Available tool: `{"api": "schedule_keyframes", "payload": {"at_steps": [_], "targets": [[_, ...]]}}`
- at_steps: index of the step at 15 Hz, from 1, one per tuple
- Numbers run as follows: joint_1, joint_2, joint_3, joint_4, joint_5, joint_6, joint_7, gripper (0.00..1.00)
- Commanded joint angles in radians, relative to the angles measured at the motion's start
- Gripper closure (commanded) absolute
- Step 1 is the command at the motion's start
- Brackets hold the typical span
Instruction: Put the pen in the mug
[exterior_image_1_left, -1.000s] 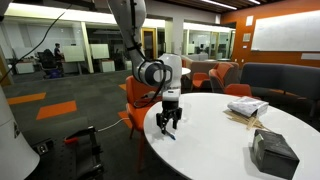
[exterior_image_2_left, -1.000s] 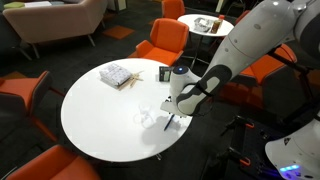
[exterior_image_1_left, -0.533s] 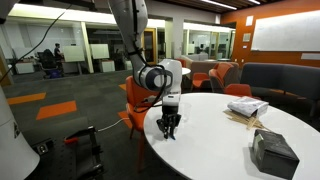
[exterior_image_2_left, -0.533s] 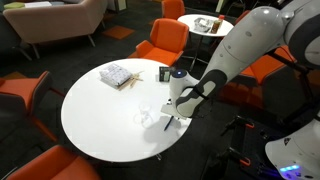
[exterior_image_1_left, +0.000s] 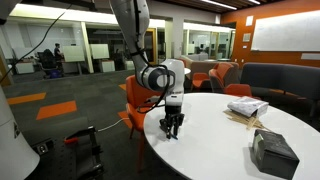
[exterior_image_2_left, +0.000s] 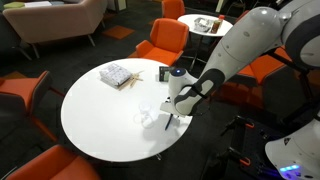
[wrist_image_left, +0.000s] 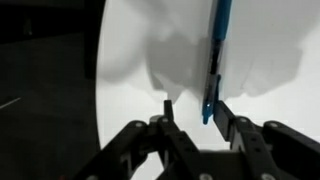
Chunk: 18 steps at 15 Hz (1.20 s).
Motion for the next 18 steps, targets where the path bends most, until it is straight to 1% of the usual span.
{"api": "schedule_keyframes", "payload": {"at_steps": [1, 2, 3, 4, 5, 7, 9, 10, 11, 13, 14, 15, 16, 17, 18], "targets": [[0.009, 0.001, -0.006, 0.013, 0.006, -0.015, -0.035, 0.26], [0.011, 0.001, -0.006, 0.015, 0.004, -0.016, -0.038, 0.19], [0.01, 0.003, -0.004, 0.018, 0.003, -0.019, -0.044, 0.14], [0.006, 0.008, -0.001, 0.025, 0.002, -0.025, -0.061, 0.13], [0.004, 0.012, 0.002, 0.032, 0.003, -0.034, -0.071, 0.1], [-0.001, 0.024, 0.007, 0.049, 0.0, -0.045, -0.107, 0.25], [0.0, 0.041, 0.005, 0.068, 0.001, -0.056, -0.135, 0.29], [0.003, 0.05, 0.001, 0.077, 0.001, -0.06, -0.142, 0.46], [0.004, 0.06, -0.001, 0.088, 0.003, -0.065, -0.148, 0.49], [0.008, 0.077, -0.007, 0.107, 0.004, -0.074, -0.149, 0.67], [0.01, 0.08, -0.008, 0.117, 0.003, -0.076, -0.149, 0.78], [0.011, 0.08, -0.007, 0.123, 0.004, -0.078, -0.148, 0.85], [0.012, 0.081, -0.007, 0.13, 0.003, -0.08, -0.147, 0.95], [0.011, 0.08, -0.005, 0.133, 0.003, -0.082, -0.149, 1.0], [0.013, 0.082, -0.007, 0.134, 0.003, -0.083, -0.146, 1.0]]}}
